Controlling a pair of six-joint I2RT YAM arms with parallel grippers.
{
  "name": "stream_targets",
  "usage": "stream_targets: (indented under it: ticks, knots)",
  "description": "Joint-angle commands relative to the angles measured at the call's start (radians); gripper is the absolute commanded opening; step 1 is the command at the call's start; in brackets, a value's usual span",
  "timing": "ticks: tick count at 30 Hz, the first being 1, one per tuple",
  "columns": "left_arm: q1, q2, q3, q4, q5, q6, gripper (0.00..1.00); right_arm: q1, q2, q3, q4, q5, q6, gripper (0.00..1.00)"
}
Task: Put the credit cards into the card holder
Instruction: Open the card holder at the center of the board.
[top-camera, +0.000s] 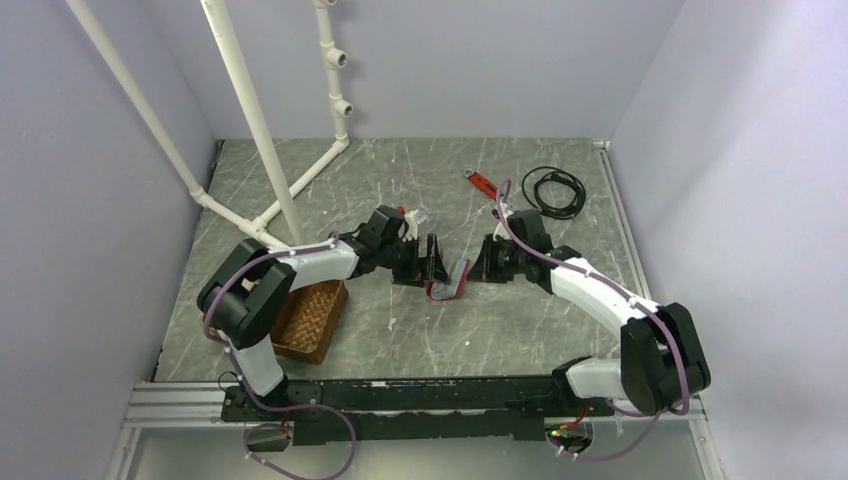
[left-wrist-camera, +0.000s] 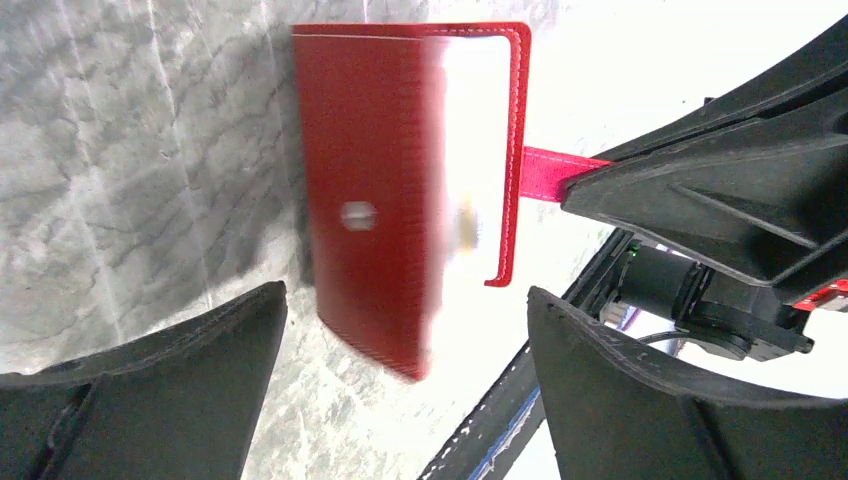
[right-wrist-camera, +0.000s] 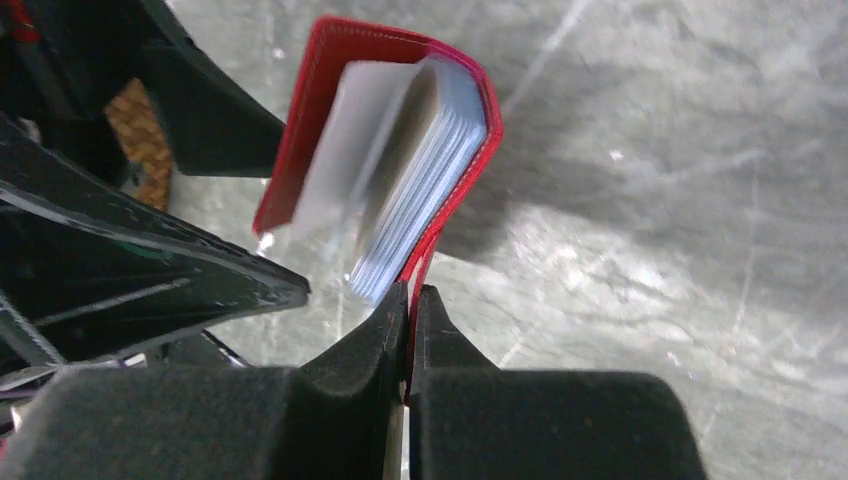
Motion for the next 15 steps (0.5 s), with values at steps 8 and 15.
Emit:
stream_targets:
  ticks: [8,15]
  knots:
    - [-0.029,0.028,0.135,-0.152,-0.065,0.08,0.89,0.003,0.059,0.103,-0.011,-0.097,-0.053,0.0]
    - [-0.062,0.08,0.225,-0.269,-0.153,0.142,0.95,0.003,0.028,0.095,-0.006,-0.103,-0.043,0.0]
